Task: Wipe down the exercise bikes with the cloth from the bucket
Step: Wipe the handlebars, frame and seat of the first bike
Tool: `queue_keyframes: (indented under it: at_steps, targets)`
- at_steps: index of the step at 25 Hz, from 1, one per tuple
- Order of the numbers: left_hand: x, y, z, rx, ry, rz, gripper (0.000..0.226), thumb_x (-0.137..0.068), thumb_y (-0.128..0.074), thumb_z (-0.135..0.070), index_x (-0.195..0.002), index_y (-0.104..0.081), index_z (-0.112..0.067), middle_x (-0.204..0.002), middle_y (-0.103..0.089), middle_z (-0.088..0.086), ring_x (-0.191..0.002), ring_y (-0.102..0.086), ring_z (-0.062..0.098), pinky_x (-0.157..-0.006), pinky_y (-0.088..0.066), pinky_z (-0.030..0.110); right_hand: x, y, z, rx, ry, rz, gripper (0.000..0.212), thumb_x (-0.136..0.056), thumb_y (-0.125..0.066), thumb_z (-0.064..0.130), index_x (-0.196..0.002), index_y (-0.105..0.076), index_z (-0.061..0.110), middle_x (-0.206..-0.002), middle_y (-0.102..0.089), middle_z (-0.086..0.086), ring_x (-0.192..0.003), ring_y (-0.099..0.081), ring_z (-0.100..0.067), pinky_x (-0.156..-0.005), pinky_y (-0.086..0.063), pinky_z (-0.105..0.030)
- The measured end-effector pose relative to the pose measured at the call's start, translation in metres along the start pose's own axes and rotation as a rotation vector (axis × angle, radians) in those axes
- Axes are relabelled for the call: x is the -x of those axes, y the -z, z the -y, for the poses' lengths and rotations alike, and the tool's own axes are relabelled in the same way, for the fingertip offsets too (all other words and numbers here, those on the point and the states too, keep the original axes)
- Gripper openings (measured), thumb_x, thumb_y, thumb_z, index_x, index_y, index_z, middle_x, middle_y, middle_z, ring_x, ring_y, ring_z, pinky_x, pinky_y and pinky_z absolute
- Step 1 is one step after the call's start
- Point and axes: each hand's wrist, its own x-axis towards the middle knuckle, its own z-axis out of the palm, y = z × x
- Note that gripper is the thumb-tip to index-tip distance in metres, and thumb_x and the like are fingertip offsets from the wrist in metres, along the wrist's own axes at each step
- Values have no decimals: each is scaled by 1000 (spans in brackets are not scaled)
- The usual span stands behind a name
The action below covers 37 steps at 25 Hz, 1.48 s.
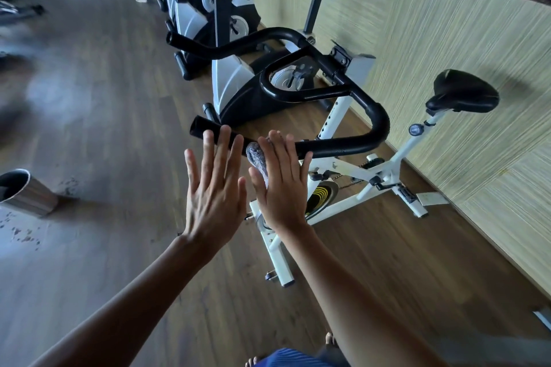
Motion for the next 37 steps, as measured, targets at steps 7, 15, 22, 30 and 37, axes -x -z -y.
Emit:
queue_keyframes:
  at_steps: [7,15,22,30,37]
  targets:
    - [-3,-15,-39,-61,52,50,75,-92,-60,-10,-156,-19,-5,-165,-9,15,-152,11,28,-121,16,44,-1,14,-37,90,87,-2,43,-108,-36,34,-150,-39,23,-156,-41,1,-151,-22,-18,-121,-11,-51]
    - [0,-29,-86,-21,184,97,83,-92,-61,-12,-157,-9,-5,-165,-4,14,-152,9,30,-120,13,44,-5,42,-81,80,85,-11,44,-103,-49,23,-147,-48,20,-155,-43,-1,-150,-23,-18,-122,-2,-48]
    - [-7,-42,-105,55,165,85,81,-92,-59,-13,-156,-11,-3,-165,-2,14,-153,8,29,-123,10,44,-14,71,-94,23,3,60,51,-97,-54,4,-146,-46,8,-159,-34,-9,-152,-19,-27,-124,-12,-51]
    - [-10,-46,-105,154,144,87,74,-96,-51,-15,-156,-10,-3,-165,-5,15,-152,12,23,-124,8,44,-25,69,-93,-22,69,44,42,-107,-38,28,-142,-52,11,-147,-52,-7,-143,-39,-26,-121,-20,-39]
    - [-10,-51,-115,143,158,64,70,-98,-47,-21,-156,-11,-3,-165,-4,16,-153,10,25,-124,8,43,-25,58,-124,-26,253,-42,32,-106,-43,23,-133,-58,14,-136,-61,-6,-136,-45,-24,-121,-17,-33]
